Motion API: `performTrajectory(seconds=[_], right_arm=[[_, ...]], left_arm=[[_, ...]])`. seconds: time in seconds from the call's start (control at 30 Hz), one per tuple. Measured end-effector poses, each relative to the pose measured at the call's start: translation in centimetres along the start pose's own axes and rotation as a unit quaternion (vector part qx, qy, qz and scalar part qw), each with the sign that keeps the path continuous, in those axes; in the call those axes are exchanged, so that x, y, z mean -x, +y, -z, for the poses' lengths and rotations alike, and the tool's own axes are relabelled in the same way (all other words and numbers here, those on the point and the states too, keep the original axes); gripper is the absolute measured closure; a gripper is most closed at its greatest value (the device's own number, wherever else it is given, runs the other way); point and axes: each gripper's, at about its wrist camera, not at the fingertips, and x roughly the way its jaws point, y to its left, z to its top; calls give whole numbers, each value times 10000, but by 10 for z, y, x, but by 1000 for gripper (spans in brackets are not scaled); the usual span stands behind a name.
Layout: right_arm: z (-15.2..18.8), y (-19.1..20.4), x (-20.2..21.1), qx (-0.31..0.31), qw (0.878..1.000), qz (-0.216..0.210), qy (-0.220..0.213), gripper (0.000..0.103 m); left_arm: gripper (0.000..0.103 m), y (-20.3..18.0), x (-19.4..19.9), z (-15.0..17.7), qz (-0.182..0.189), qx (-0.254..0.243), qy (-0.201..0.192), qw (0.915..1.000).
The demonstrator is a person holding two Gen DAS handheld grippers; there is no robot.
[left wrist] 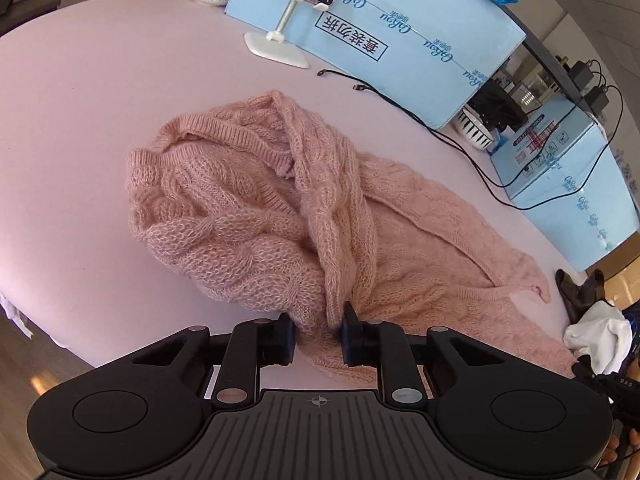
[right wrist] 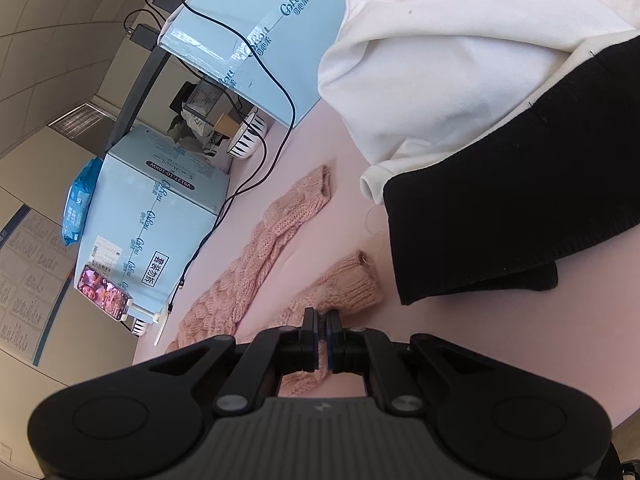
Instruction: Fold clothes
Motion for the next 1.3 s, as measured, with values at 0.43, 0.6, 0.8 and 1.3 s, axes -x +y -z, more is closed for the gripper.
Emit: performTrajectory(seconds=[0.43, 0.6, 0.8, 1.3], right_arm=[[2, 14, 34, 146, 9988, -223, -414, 99], [-14, 23, 39, 87, 9976, -542, -412, 99], [-48, 46, 25, 105, 9960, -771, -433, 99], [-125, 68, -141, -684, 9954, 539, 390, 59]], left_arm=[[83, 4, 31, -5, 386, 98, 105, 9992], [83, 9, 35, -25, 520, 302, 275, 9978], [83, -5, 32, -65, 557, 290, 344, 9974], [18, 2, -89, -205, -220, 1339, 879, 9868]])
